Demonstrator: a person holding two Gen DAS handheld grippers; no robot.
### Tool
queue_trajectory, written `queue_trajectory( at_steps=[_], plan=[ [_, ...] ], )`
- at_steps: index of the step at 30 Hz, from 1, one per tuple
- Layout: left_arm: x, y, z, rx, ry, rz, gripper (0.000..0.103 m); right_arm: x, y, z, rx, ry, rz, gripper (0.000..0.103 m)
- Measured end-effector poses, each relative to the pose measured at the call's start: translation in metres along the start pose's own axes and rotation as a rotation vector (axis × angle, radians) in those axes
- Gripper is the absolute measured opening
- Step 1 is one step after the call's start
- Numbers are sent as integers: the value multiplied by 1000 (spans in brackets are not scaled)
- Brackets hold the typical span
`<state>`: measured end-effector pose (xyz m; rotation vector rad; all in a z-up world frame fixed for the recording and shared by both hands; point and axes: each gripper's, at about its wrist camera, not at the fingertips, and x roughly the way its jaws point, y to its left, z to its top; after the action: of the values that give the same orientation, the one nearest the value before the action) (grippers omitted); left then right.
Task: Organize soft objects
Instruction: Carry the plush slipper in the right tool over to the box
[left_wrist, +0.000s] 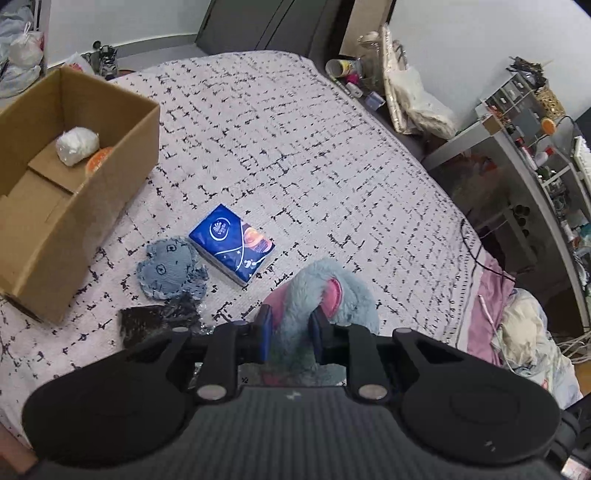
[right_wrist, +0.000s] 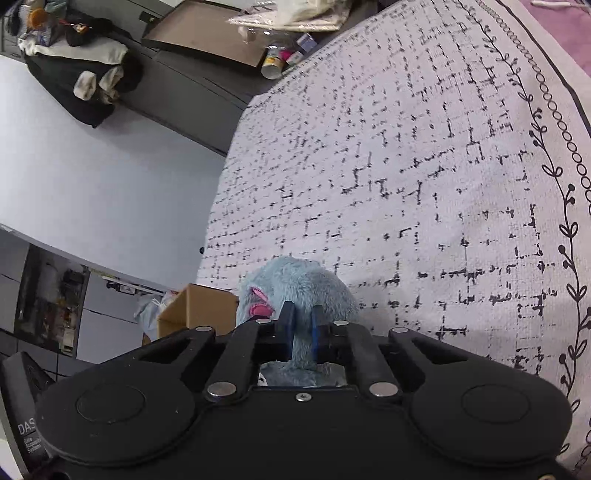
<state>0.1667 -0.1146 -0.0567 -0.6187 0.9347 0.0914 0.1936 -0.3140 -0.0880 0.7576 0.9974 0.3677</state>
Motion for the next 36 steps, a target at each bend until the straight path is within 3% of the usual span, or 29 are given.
queue_trajectory(
  at_steps=[21,36],
  plan=[
    [-68,35,16,23,-59,-72,20,-18,64,-31,-74,-68,38,9],
    [-105,67,32,8,-103,-102,20,-19,121,-57,-195,-108,30,9]
  ],
)
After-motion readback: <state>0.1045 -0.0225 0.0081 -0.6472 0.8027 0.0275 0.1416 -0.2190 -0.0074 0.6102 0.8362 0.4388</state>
